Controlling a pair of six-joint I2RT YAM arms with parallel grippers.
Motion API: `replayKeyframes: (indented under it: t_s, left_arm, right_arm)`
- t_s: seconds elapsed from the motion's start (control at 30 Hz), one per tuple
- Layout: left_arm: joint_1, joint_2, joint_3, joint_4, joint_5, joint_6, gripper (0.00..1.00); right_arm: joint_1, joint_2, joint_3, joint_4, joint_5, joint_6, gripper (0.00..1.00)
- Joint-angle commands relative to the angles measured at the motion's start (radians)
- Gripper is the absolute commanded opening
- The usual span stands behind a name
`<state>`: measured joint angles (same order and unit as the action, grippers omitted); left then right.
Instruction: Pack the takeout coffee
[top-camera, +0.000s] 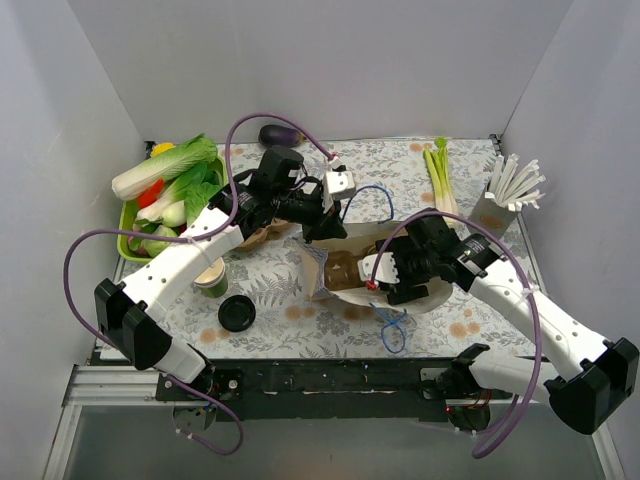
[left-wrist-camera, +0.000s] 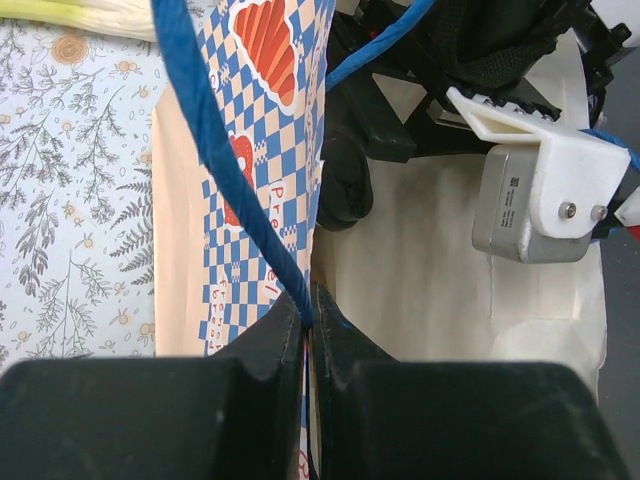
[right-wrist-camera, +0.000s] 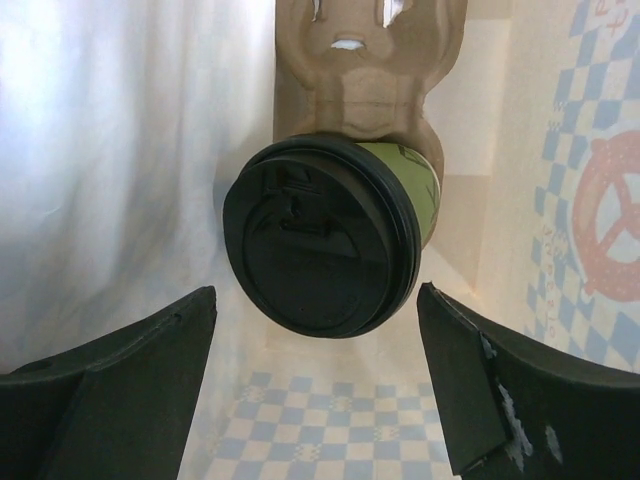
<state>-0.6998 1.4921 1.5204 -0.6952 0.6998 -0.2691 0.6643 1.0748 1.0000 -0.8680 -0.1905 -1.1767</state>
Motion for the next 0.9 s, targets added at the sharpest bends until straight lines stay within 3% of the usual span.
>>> replayKeyframes:
  t_s: [0.0, 0.3, 0.53, 0.87]
  left_arm:
    - [-0.006, -0.035, -0.012, 0.039, 0.017, -0.015, 0.0]
    - [-0.001, -0.023, -0.003, 0.037, -0.01, -0.001, 0.0]
    - [0.0, -0.016, -0.003, 0.042, -0.011, 0.005, 0.0]
    - [0.002, -0.015, -0.011, 0.048, 0.003, 0.016, 0.0]
  right_arm:
    - [0.008, 0.033, 0.09, 0.012, -0.003, -0.008, 0.86]
    - [0.008, 0.07, 0.192, -0.095, -0.142, 0.034, 0.74]
    - [0.008, 0.111, 0.17, -0.066, -0.067, 0.046, 0.68]
    - [0.006, 0.166, 0.18, -0.022, -0.001, 0.064, 0.51]
